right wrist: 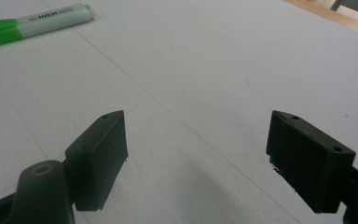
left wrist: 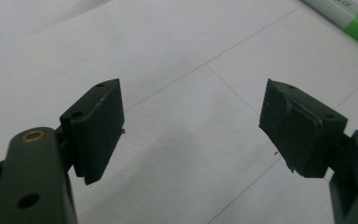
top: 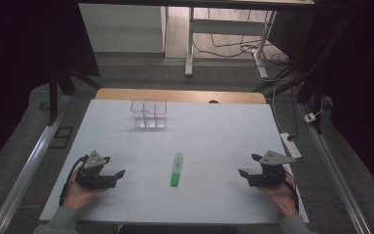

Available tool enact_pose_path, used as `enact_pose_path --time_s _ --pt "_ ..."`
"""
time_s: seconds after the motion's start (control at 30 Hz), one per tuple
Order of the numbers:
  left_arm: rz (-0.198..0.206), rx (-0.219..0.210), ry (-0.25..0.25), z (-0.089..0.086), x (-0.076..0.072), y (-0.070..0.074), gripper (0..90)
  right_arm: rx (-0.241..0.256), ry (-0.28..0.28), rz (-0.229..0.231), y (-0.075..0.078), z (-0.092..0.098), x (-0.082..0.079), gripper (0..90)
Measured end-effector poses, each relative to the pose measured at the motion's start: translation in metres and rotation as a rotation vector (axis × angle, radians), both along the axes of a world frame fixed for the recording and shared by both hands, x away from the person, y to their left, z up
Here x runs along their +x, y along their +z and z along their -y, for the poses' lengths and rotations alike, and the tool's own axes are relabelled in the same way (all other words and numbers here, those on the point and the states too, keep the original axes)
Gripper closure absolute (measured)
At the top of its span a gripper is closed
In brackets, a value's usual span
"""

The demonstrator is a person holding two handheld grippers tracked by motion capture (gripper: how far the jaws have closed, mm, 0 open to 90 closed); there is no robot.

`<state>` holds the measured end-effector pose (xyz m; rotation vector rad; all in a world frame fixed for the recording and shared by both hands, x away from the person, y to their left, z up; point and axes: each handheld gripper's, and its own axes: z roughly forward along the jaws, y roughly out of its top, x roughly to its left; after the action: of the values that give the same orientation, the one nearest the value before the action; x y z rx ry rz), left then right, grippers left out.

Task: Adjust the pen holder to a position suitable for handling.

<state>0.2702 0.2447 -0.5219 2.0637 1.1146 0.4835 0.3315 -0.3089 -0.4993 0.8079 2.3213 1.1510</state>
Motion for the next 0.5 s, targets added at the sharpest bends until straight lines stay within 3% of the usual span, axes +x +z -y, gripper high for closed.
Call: enact_pose_path --time_s 0.5 --pt "0.010 0.001 -0.010 -0.0023 -0.0013 0.0008 23.3 -0.006 0.012 -0.019 -0.0036 -0.0014 0.0014 21.4"
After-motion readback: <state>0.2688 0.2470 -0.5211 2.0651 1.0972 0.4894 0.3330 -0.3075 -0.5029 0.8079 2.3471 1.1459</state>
